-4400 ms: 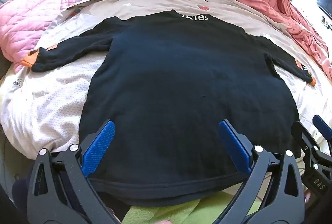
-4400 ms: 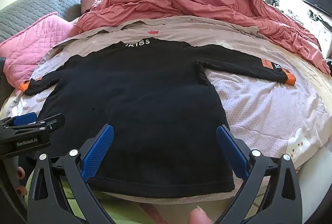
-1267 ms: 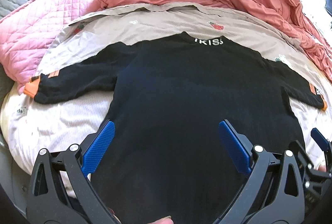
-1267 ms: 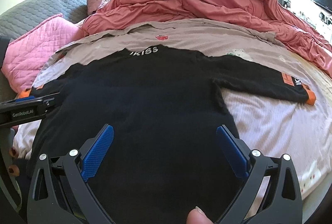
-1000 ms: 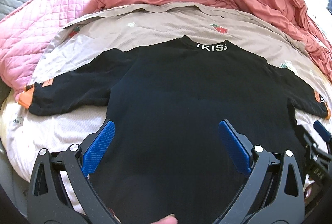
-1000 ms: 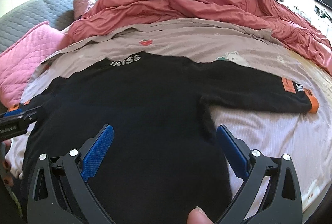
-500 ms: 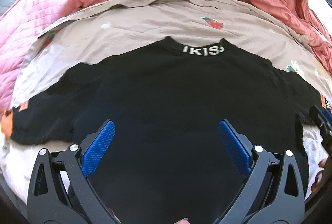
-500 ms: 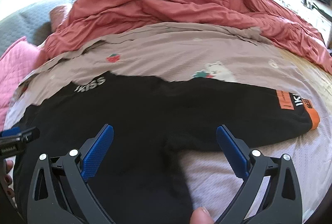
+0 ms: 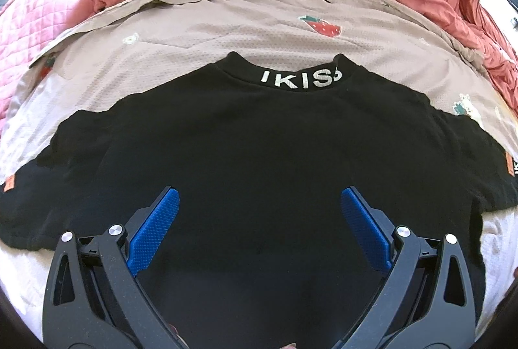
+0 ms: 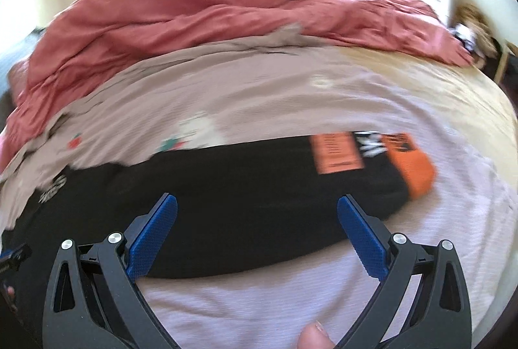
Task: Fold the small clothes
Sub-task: 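Move the right tool to the orange sleeve cuff and grasp it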
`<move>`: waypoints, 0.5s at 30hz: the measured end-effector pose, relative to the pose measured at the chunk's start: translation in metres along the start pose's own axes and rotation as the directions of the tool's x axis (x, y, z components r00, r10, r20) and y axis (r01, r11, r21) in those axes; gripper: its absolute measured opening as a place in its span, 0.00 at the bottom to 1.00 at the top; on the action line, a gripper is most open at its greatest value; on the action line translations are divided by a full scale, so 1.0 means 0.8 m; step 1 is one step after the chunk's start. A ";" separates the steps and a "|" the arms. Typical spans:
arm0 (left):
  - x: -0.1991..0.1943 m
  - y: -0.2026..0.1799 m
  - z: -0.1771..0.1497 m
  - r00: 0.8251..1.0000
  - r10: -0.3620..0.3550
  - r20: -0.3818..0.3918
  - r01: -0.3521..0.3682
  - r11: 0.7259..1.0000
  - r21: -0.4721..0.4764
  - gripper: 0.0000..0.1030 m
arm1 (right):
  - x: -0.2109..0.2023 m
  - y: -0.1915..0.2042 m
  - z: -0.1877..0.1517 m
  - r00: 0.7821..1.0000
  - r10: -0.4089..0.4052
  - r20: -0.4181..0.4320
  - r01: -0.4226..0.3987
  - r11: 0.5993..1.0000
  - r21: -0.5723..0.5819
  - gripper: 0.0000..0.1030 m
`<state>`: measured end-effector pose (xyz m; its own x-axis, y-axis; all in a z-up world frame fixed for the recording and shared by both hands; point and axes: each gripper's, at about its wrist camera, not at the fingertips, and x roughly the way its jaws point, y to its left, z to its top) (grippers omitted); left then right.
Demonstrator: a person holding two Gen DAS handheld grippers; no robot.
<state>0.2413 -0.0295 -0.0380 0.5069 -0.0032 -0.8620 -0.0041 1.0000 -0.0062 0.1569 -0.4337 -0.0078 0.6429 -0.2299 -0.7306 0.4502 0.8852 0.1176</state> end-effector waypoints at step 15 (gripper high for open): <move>0.034 -0.032 -0.018 0.999 -0.012 0.030 0.009 0.997 0.076 0.91 | 0.059 -0.153 0.012 0.985 -0.059 -0.159 0.101 0.958 0.267 0.95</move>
<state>0.2425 -0.0555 -0.0688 0.5325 -0.0147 -0.8463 0.0664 0.9975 0.0244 0.1382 -0.5566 -0.0507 0.5082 -0.2149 -0.8340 0.6620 0.7169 0.2187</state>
